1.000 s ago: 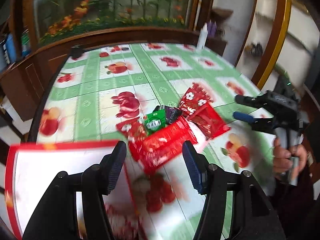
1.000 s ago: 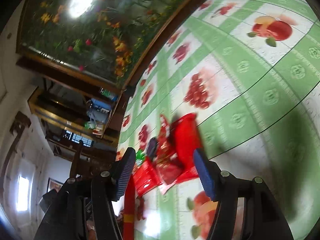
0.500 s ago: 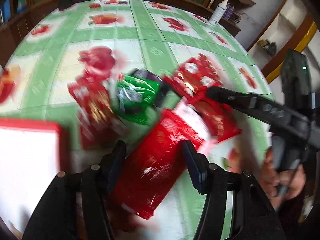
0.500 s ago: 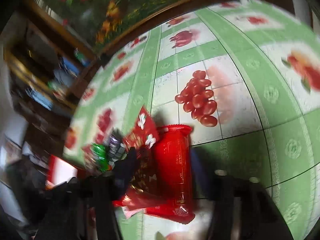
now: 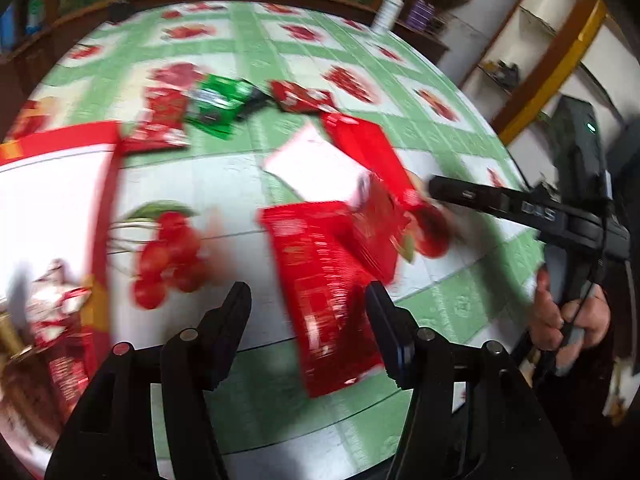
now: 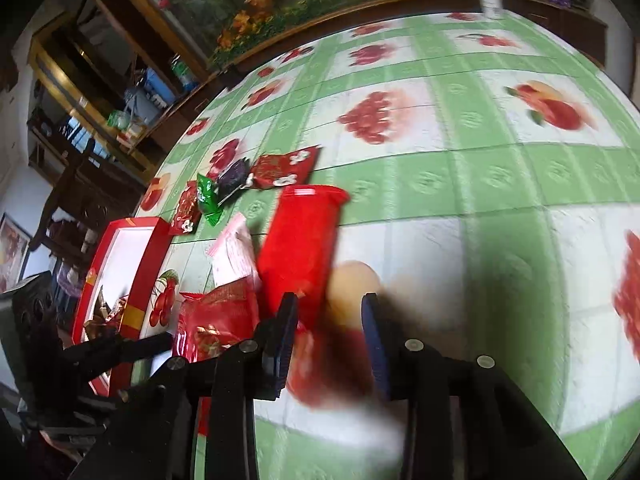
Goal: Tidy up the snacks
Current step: 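Grasp a large red packet with the left tool while the right tool grasps another red packet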
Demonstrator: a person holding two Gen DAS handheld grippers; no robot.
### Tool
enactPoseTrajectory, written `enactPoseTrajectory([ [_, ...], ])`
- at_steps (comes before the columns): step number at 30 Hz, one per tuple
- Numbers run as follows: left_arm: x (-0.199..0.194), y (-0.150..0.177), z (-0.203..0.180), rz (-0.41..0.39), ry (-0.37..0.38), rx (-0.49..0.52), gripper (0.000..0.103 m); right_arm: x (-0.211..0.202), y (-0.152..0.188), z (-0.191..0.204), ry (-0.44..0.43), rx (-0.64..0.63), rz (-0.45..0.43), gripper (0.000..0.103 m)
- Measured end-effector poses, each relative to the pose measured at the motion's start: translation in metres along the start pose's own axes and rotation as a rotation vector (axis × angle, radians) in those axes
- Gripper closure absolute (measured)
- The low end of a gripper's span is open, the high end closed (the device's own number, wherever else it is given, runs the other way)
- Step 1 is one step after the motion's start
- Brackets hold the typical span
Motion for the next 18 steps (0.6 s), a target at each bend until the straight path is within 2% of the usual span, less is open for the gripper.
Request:
enactPoseTrajectory([
  [1,-0.003,0.000,0.001,-0.015,-0.011,-0.010,0.044,-0.004,0.000,0.000,0.011,-0.002,-0.016,0.058],
  [3,-0.004,0.001,-0.002,-0.017,-0.007,-0.016,0.043,-0.008,-0.002,0.003,0.016,-0.004,-0.042,0.037],
  [4,-0.001,0.001,-0.005,-0.007,-0.012,-0.014,0.042,-0.008,-0.004,0.006,0.009,-0.004,-0.051,0.034],
  [6,0.005,0.003,-0.011,0.009,-0.024,-0.010,0.041,0.000,-0.013,0.012,0.015,0.002,-0.047,0.032],
  [8,0.011,0.006,-0.018,0.023,-0.039,0.014,0.041,0.010,-0.021,0.022,0.055,-0.004,-0.043,0.031],
  [10,0.019,0.005,-0.020,0.039,-0.060,0.022,0.039,0.023,-0.032,0.035,0.162,-0.067,-0.050,0.031],
  [11,0.021,0.003,-0.023,0.025,-0.066,0.031,0.029,0.029,-0.036,0.038,0.208,-0.088,-0.047,0.031],
  [13,0.026,-0.001,-0.023,0.023,-0.101,0.030,0.026,0.050,-0.040,0.042,0.280,-0.111,0.007,0.032],
  [15,0.028,-0.004,-0.023,0.023,-0.119,0.030,0.020,0.065,-0.042,0.047,0.251,-0.106,0.045,0.027],
  [16,0.032,-0.006,-0.023,0.028,-0.137,0.038,0.019,0.075,-0.044,0.055,0.333,-0.180,0.055,0.026],
  [17,0.034,-0.007,-0.022,0.032,-0.168,0.046,0.019,0.081,-0.044,0.060,0.369,-0.228,0.058,0.019],
  [18,0.037,-0.008,-0.022,0.033,-0.197,0.061,0.019,0.084,-0.044,0.063,0.368,-0.253,0.048,0.019],
])
Point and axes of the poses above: each gripper's, at about its wrist camera, not at the fingertips, and x roughly the way its jaws point, z to its left, y to its underside, the point moved 3 cm from there along x, roughly the way its jaws point, and after that the axes turned 5 degrees about -z, right-handed, at the moved point
